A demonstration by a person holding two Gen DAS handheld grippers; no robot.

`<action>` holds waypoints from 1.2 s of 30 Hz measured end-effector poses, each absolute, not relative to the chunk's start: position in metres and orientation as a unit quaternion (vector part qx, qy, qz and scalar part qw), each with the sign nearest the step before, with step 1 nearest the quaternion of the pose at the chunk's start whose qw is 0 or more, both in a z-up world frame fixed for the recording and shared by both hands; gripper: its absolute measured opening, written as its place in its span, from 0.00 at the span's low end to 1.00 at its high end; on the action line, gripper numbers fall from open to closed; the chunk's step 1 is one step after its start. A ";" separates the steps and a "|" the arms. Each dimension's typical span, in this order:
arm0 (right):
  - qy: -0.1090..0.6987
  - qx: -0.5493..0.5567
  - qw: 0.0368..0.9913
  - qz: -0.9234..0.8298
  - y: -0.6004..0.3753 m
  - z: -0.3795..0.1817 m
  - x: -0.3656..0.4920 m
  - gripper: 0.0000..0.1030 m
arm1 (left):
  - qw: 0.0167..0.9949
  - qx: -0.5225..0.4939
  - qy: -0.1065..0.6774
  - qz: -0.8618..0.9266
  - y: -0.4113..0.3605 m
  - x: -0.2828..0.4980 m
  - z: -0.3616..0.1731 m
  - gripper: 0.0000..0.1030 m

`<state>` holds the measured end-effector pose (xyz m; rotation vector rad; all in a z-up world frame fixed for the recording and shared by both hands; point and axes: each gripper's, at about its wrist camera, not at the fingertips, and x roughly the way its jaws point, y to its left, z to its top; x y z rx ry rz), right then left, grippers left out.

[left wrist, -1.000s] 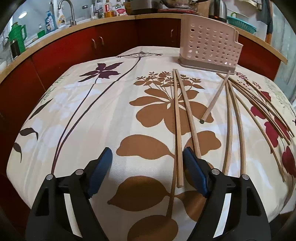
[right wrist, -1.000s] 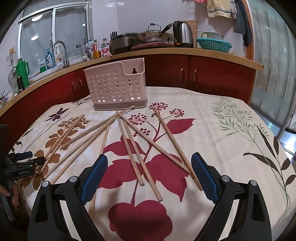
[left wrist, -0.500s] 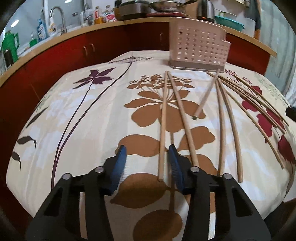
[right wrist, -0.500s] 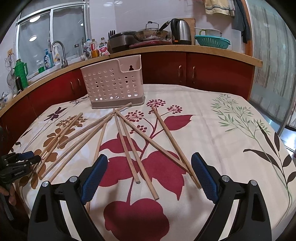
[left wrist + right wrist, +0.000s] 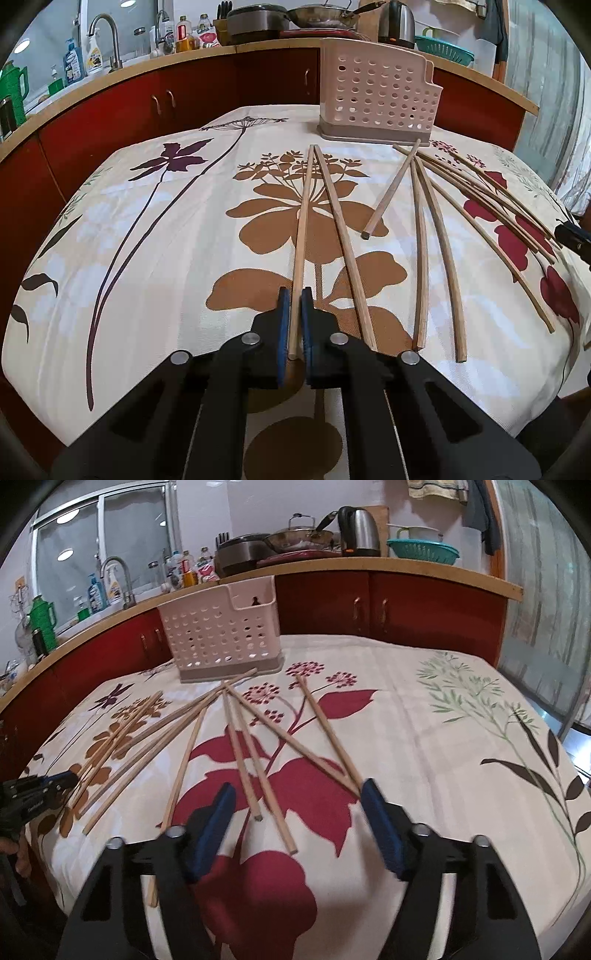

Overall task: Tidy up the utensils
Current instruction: 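Lower the left gripper and close it on a wooden chopstick while the right gripper grasps another chopstick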

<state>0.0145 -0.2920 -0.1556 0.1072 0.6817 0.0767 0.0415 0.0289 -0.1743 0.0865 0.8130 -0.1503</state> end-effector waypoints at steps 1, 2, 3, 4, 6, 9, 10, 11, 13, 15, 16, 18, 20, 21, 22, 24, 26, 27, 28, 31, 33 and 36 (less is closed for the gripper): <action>0.338 0.052 0.939 0.043 -0.291 -0.157 0.015 0.57 | 0.915 0.042 0.395 -0.072 0.030 0.042 -0.174 0.06; 0.340 0.052 0.938 0.047 -0.291 -0.159 0.015 0.55 | 0.915 0.042 0.395 -0.072 0.030 0.042 -0.174 0.06; 0.341 0.051 0.938 0.049 -0.290 -0.160 0.015 0.53 | 0.915 0.042 0.395 -0.071 0.030 0.042 -0.174 0.06; 0.342 0.051 0.937 0.051 -0.290 -0.161 0.015 0.52 | 0.915 0.043 0.395 -0.070 0.031 0.042 -0.174 0.06; 0.346 0.049 0.935 0.055 -0.289 -0.164 0.017 0.45 | 0.916 0.042 0.394 -0.067 0.032 0.042 -0.174 0.06; 0.356 0.040 0.932 0.055 -0.288 -0.170 0.018 0.38 | 0.916 0.042 0.394 -0.064 0.033 0.042 -0.175 0.06; 0.358 0.038 0.931 0.055 -0.287 -0.172 0.019 0.38 | 0.916 0.041 0.394 -0.064 0.034 0.042 -0.175 0.06; 0.361 0.036 0.930 0.055 -0.287 -0.174 0.019 0.37 | 0.916 0.042 0.393 -0.064 0.033 0.042 -0.175 0.06; 0.366 0.029 0.928 0.054 -0.286 -0.179 0.019 0.37 | 0.916 0.042 0.393 -0.064 0.034 0.042 -0.175 0.06; 0.361 0.018 0.931 0.054 -0.284 -0.181 0.017 0.37 | 0.916 0.042 0.393 -0.065 0.034 0.042 -0.175 0.06; 0.360 0.015 0.931 0.054 -0.283 -0.181 0.016 0.36 | 0.916 0.041 0.393 -0.065 0.034 0.043 -0.175 0.06; 0.358 0.017 0.932 0.056 -0.285 -0.182 0.015 0.36 | 0.916 0.041 0.393 -0.064 0.034 0.043 -0.175 0.06; 0.356 0.018 0.932 0.060 -0.286 -0.182 0.014 0.29 | 0.917 0.041 0.393 -0.064 0.034 0.043 -0.175 0.06; 0.354 0.019 0.933 0.067 -0.286 -0.182 0.014 0.25 | 0.916 0.041 0.393 -0.064 0.034 0.043 -0.175 0.06; 0.353 0.017 0.933 0.069 -0.286 -0.182 0.013 0.24 | 0.916 0.042 0.393 -0.064 0.034 0.043 -0.175 0.06; 0.351 0.015 0.933 0.074 -0.283 -0.182 0.013 0.17 | 0.916 0.042 0.393 -0.064 0.034 0.043 -0.175 0.06; 0.350 0.016 0.933 0.083 -0.281 -0.182 0.014 0.10 | 0.916 0.042 0.393 -0.065 0.034 0.043 -0.175 0.06; 0.350 0.013 0.933 0.084 -0.280 -0.181 0.014 0.10 | 0.916 0.042 0.393 -0.065 0.034 0.043 -0.175 0.06; 0.350 0.011 0.933 0.084 -0.279 -0.181 0.014 0.10 | 0.916 0.041 0.393 -0.064 0.033 0.042 -0.175 0.06; 0.351 0.023 0.932 0.089 -0.281 -0.181 0.017 0.10 | 0.917 0.043 0.392 -0.064 0.033 0.043 -0.175 0.06; 0.352 0.028 0.931 0.092 -0.281 -0.182 0.021 0.10 | 0.917 0.045 0.392 -0.064 0.034 0.044 -0.175 0.06; 0.349 0.025 0.932 0.092 -0.279 -0.182 0.023 0.12 | 0.917 0.045 0.392 -0.064 0.034 0.044 -0.175 0.06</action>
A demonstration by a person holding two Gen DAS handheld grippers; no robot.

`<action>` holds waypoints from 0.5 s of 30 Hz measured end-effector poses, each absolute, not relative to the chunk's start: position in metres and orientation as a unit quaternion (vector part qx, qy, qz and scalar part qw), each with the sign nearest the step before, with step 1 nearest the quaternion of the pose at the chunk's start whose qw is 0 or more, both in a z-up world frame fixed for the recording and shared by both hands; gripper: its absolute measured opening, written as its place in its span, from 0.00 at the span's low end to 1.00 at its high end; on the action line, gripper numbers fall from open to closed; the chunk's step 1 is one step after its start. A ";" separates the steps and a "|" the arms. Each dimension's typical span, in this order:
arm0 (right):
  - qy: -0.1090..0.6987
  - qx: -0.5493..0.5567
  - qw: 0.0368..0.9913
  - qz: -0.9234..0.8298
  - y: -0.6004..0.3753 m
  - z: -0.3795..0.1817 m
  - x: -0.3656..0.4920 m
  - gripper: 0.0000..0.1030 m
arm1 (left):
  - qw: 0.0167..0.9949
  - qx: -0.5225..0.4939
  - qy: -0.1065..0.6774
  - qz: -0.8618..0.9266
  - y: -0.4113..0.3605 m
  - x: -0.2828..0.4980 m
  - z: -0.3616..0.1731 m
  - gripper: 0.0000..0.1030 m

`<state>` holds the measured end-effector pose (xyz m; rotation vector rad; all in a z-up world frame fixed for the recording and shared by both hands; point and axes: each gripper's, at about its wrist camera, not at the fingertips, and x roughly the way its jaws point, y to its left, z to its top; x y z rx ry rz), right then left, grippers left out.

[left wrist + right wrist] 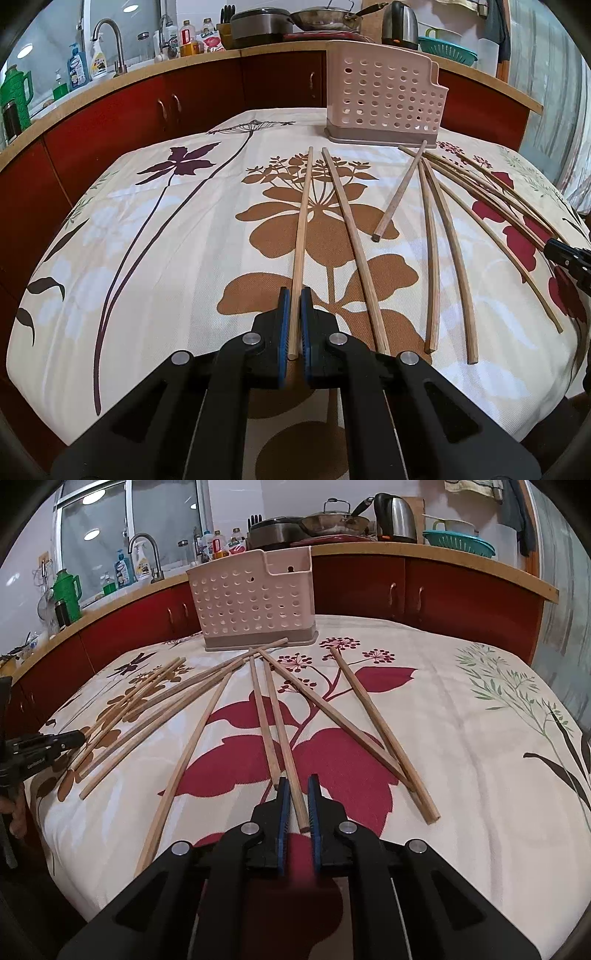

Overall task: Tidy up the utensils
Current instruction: 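Lower the left gripper and close it on a wooden chopstick while the right gripper grasps another chopstick, then lift the held chopsticks with both grippers and carry them above the pink caddy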

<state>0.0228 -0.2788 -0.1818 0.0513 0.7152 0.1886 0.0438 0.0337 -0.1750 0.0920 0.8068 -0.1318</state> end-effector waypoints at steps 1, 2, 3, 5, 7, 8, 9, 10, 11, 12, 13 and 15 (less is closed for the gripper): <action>0.349 0.024 0.932 0.092 -0.279 -0.182 0.022 0.12 | 0.917 0.045 0.392 -0.064 0.034 0.044 -0.175 0.06; 0.348 0.024 0.932 0.092 -0.279 -0.182 0.021 0.12 | 0.917 0.045 0.392 -0.064 0.033 0.043 -0.175 0.06; 0.349 0.022 0.932 0.093 -0.279 -0.182 0.021 0.11 | 0.917 0.045 0.392 -0.064 0.034 0.043 -0.175 0.06; 0.350 0.019 0.932 0.096 -0.278 -0.181 0.020 0.09 | 0.917 0.045 0.391 -0.064 0.034 0.044 -0.175 0.06; 0.349 0.018 0.932 0.095 -0.278 -0.181 0.018 0.09 | 0.917 0.045 0.391 -0.064 0.034 0.042 -0.175 0.06; 0.347 0.019 0.933 0.095 -0.278 -0.180 0.016 0.09 | 0.918 0.045 0.389 -0.064 0.034 0.042 -0.175 0.06; 0.344 0.019 0.934 0.096 -0.277 -0.177 0.014 0.08 | 0.919 0.045 0.386 -0.064 0.034 0.042 -0.173 0.06; 0.340 0.017 0.936 0.096 -0.277 -0.175 0.012 0.08 | 0.920 0.046 0.383 -0.064 0.034 0.042 -0.171 0.06; 0.335 0.015 0.937 0.096 -0.276 -0.172 0.011 0.08 | 0.922 0.047 0.380 -0.063 0.034 0.042 -0.170 0.06; 0.327 0.010 0.940 0.095 -0.275 -0.166 0.008 0.08 | 0.923 0.047 0.378 -0.063 0.033 0.040 -0.168 0.06; 0.321 0.007 0.942 0.095 -0.274 -0.163 0.006 0.08 | 0.924 0.047 0.375 -0.063 0.033 0.040 -0.166 0.06; 0.305 0.002 0.948 0.095 -0.272 -0.152 0.002 0.08 | 0.926 0.047 0.369 -0.063 0.032 0.038 -0.163 0.06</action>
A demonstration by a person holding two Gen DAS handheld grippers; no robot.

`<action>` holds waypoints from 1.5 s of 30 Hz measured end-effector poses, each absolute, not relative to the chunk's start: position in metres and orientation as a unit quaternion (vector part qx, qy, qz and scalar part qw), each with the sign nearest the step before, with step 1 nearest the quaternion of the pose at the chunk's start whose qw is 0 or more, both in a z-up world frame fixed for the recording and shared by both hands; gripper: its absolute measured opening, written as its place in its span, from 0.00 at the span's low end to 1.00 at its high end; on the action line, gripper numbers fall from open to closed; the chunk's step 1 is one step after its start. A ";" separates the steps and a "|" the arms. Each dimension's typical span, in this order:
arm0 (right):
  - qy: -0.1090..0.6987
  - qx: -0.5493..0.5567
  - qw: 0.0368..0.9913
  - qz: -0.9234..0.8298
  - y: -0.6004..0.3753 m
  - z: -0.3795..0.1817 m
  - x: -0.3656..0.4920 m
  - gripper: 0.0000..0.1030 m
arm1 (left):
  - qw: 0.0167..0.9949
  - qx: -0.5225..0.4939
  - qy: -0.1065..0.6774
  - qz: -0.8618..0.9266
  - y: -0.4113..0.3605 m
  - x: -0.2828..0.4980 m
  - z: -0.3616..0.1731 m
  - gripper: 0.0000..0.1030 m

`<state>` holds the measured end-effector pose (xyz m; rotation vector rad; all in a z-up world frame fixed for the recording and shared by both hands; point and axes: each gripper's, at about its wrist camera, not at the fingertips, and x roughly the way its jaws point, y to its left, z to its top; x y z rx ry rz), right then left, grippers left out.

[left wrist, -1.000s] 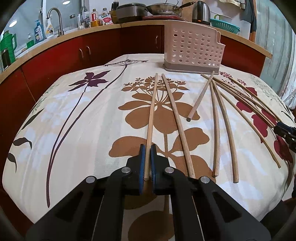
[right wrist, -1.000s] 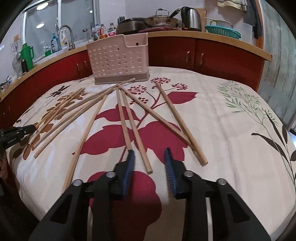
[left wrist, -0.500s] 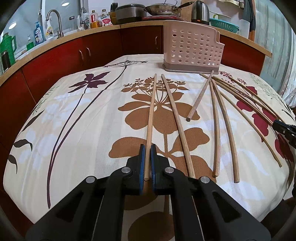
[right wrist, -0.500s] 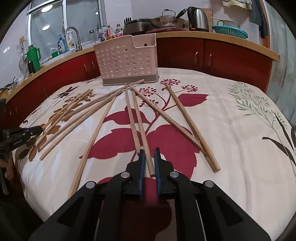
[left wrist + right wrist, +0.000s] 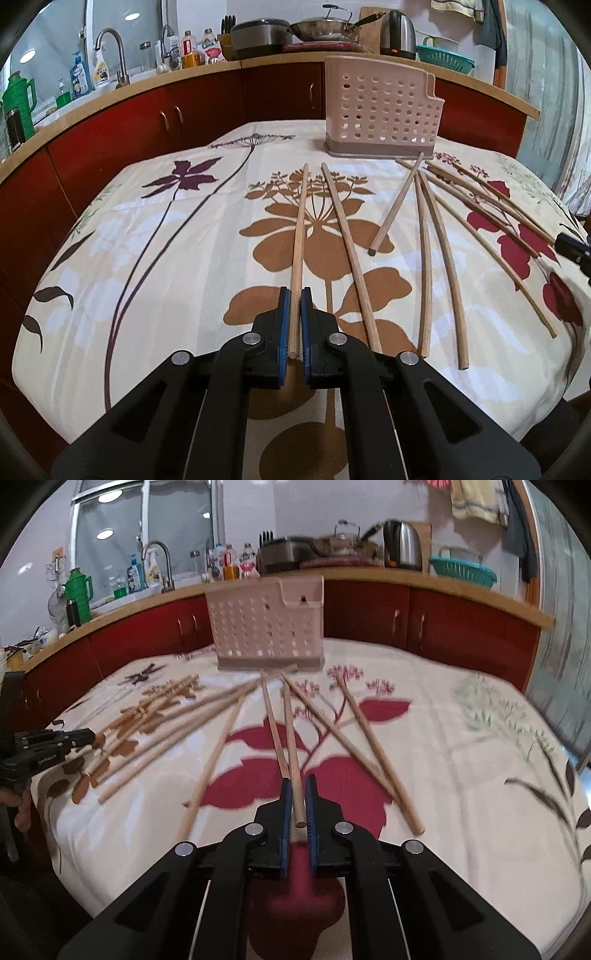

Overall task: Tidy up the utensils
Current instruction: 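Lift the held chopsticks with both grippers and carry them above the pink caddy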

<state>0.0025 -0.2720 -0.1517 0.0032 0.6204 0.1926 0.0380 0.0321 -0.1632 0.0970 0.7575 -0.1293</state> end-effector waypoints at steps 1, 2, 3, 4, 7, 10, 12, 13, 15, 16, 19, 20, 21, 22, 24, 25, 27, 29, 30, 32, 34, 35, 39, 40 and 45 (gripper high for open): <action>0.299 0.000 0.949 0.095 -0.271 -0.148 0.002 0.08 | 0.927 0.047 0.366 -0.063 0.032 0.038 -0.161 0.06; 0.292 -0.003 0.952 0.095 -0.271 -0.142 0.000 0.07 | 0.929 0.047 0.362 -0.063 0.032 0.037 -0.158 0.06; 0.284 -0.005 0.954 0.095 -0.270 -0.137 -0.002 0.07 | 0.930 0.048 0.358 -0.062 0.032 0.036 -0.156 0.06; 0.278 -0.006 0.956 0.095 -0.269 -0.133 -0.003 0.07 | 0.931 0.047 0.355 -0.062 0.032 0.035 -0.155 0.06; 0.262 -0.005 0.961 0.095 -0.269 -0.121 -0.007 0.07 | 0.936 0.044 0.344 -0.061 0.033 0.032 -0.147 0.06; 0.245 -0.005 0.965 0.094 -0.269 -0.109 -0.010 0.07 | 0.941 0.042 0.332 -0.060 0.034 0.028 -0.139 0.06; 0.236 -0.003 0.967 0.093 -0.270 -0.103 -0.012 0.07 | 0.944 0.040 0.322 -0.060 0.034 0.026 -0.132 0.06; 0.233 -0.002 0.968 0.093 -0.270 -0.101 -0.013 0.07 | 0.945 0.039 0.319 -0.060 0.034 0.025 -0.130 0.06; 0.224 0.001 0.970 0.093 -0.271 -0.096 -0.015 0.07 | 0.948 0.038 0.312 -0.060 0.034 0.023 -0.125 0.06; 0.220 0.001 0.971 0.093 -0.271 -0.093 -0.015 0.07 | 0.949 0.038 0.308 -0.061 0.034 0.022 -0.122 0.06; 0.209 0.005 0.973 0.094 -0.271 -0.086 -0.016 0.07 | 0.952 0.036 0.299 -0.063 0.033 0.019 -0.112 0.06; 0.204 0.007 0.974 0.095 -0.272 -0.082 -0.017 0.07 | 0.952 0.035 0.296 -0.064 0.033 0.018 -0.109 0.06; 0.198 0.008 0.976 0.095 -0.272 -0.078 -0.018 0.07 | 0.954 0.035 0.290 -0.064 0.033 0.017 -0.104 0.06; 0.194 0.009 0.976 0.096 -0.273 -0.075 -0.019 0.07 | 0.956 0.034 0.284 -0.065 0.032 0.016 -0.100 0.06; 0.182 0.012 0.978 0.098 -0.273 -0.067 -0.020 0.07 | 0.959 0.034 0.272 -0.066 0.032 0.013 -0.092 0.06; 0.178 0.012 0.979 0.098 -0.273 -0.064 -0.019 0.07 | 0.961 0.034 0.267 -0.066 0.032 0.012 -0.088 0.06; 0.170 0.015 0.980 0.100 -0.274 -0.057 -0.018 0.07 | 0.963 0.032 0.258 -0.068 0.031 0.011 -0.080 0.06; 0.165 0.018 0.981 0.102 -0.275 -0.052 -0.016 0.07 | 0.966 0.030 0.249 -0.069 0.031 0.011 -0.073 0.06; 0.162 0.021 0.981 0.103 -0.276 -0.049 -0.014 0.07 | 0.966 0.028 0.247 -0.070 0.031 0.011 -0.071 0.06; 0.159 0.024 0.981 0.104 -0.277 -0.047 -0.012 0.07 | 0.967 0.018 0.243 -0.074 0.032 0.013 -0.065 0.06; 0.155 0.025 0.982 0.105 -0.277 -0.045 -0.007 0.07 | 0.968 0.016 0.238 -0.074 0.034 0.015 -0.060 0.06; 0.153 0.025 0.982 0.106 -0.277 -0.044 -0.005 0.07 | 0.969 0.018 0.235 -0.074 0.034 0.017 -0.058 0.06; 0.146 0.022 0.983 0.108 -0.275 -0.039 0.004 0.07 | 0.971 0.020 0.225 -0.072 0.034 0.023 -0.051 0.06; 0.145 0.022 0.983 0.109 -0.274 -0.039 0.006 0.07 | 0.972 0.020 0.222 -0.071 0.034 0.026 -0.049 0.06; 0.137 0.020 0.984 0.112 -0.271 -0.032 0.024 0.07 | 0.975 0.019 0.210 -0.074 0.034 0.041 -0.040 0.06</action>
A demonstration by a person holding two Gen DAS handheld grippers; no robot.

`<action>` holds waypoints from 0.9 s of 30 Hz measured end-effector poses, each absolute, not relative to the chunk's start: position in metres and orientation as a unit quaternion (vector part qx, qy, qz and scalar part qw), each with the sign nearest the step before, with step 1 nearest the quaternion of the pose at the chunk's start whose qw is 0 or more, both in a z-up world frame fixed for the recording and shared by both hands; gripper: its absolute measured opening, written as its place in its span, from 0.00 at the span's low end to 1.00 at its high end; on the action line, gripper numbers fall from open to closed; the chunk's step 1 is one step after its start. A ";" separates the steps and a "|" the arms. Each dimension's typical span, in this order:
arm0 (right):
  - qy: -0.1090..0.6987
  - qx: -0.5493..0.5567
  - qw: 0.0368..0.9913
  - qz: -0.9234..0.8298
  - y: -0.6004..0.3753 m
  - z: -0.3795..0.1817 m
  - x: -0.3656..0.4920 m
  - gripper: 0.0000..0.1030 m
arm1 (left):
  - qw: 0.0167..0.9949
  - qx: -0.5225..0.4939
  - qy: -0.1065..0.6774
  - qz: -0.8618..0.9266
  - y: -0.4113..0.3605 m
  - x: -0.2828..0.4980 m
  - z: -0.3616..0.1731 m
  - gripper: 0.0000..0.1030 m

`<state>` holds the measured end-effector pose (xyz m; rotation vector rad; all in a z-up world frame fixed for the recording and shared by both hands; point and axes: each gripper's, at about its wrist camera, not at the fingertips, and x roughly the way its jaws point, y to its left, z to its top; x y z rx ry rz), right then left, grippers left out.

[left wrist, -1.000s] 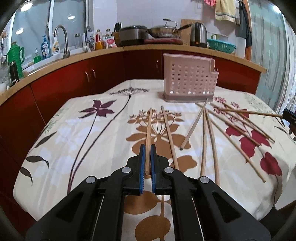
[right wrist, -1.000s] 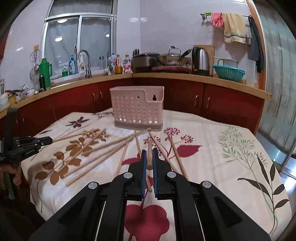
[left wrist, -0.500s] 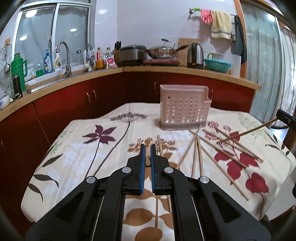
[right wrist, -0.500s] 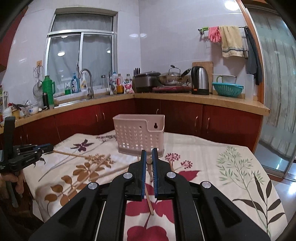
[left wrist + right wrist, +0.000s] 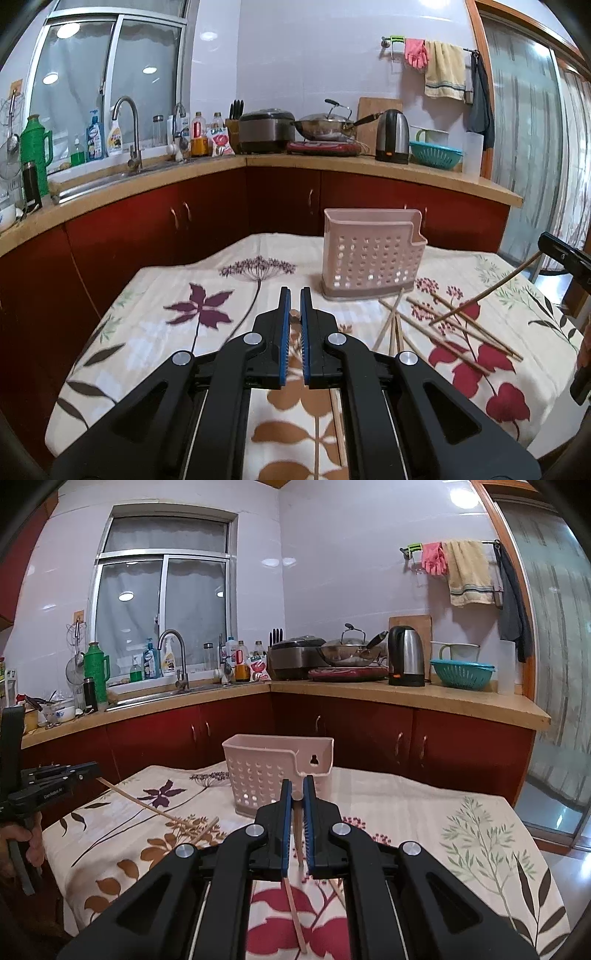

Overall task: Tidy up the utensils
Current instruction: 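Lift the held chopsticks with both grippers and carry them above the pink caddy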

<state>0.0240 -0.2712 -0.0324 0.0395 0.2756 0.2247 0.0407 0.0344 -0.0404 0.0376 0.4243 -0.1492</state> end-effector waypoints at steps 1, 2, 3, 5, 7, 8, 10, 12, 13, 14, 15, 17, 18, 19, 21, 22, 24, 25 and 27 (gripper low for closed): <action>0.134 0.020 0.984 0.112 -0.271 -0.030 0.028 0.07 | 0.975 0.020 0.207 -0.074 0.034 0.044 -0.038 0.06; 0.132 0.019 0.985 0.112 -0.270 -0.028 0.031 0.07 | 0.976 0.021 0.203 -0.075 0.033 0.049 -0.035 0.06; 0.130 0.019 0.985 0.112 -0.269 -0.027 0.036 0.07 | 0.976 0.023 0.201 -0.076 0.032 0.052 -0.034 0.06; 0.127 0.021 0.985 0.112 -0.268 -0.023 0.044 0.07 | 0.977 0.025 0.197 -0.078 0.031 0.059 -0.031 0.06; 0.126 0.023 0.985 0.113 -0.269 -0.020 0.052 0.07 | 0.978 0.026 0.192 -0.079 0.030 0.067 -0.027 0.06; 0.124 0.022 0.986 0.113 -0.268 -0.019 0.056 0.07 | 0.978 0.027 0.189 -0.080 0.030 0.072 -0.025 0.06; 0.122 0.020 0.986 0.112 -0.267 -0.018 0.063 0.07 | 0.979 0.027 0.186 -0.082 0.030 0.078 -0.022 0.06; 0.128 0.022 0.985 0.113 -0.266 -0.020 0.073 0.07 | 0.980 0.027 0.181 -0.084 0.028 0.087 -0.019 0.06; 0.130 0.023 0.985 0.113 -0.266 -0.021 0.076 0.07 | 0.980 0.027 0.180 -0.084 0.028 0.090 -0.018 0.06; 0.135 0.024 0.984 0.113 -0.265 -0.024 0.081 0.07 | 0.980 0.027 0.178 -0.085 0.028 0.094 -0.016 0.06; 0.137 0.025 0.984 0.113 -0.265 -0.026 0.085 0.07 | 0.980 0.027 0.177 -0.086 0.027 0.097 -0.015 0.06; 0.136 0.028 0.984 0.113 -0.264 -0.027 0.089 0.07 | 0.980 0.025 0.175 -0.090 0.027 0.106 -0.012 0.06; 0.135 0.029 0.984 0.114 -0.264 -0.025 0.090 0.06 | 0.980 0.023 0.175 -0.091 0.027 0.109 -0.011 0.06; 0.134 0.030 0.984 0.115 -0.263 -0.024 0.091 0.06 | 0.980 0.021 0.172 -0.095 0.026 0.112 -0.009 0.06; 0.130 0.028 0.984 0.118 -0.263 -0.017 0.092 0.06 | 0.981 0.024 0.166 -0.097 0.024 0.114 -0.003 0.06; 0.127 0.028 0.984 0.119 -0.263 -0.014 0.092 0.06 | 0.981 0.027 0.162 -0.099 0.023 0.115 0.000 0.06; 0.121 0.029 0.985 0.122 -0.264 -0.006 0.093 0.06 | 0.982 0.032 0.154 -0.104 0.019 0.118 0.008 0.06; 0.118 0.031 0.985 0.125 -0.266 -0.003 0.094 0.06 | 0.982 0.034 0.151 -0.107 0.018 0.119 0.012 0.06; 0.111 0.037 0.985 0.130 -0.269 0.005 0.096 0.06 | 0.982 0.030 0.143 -0.118 0.014 0.122 0.023 0.05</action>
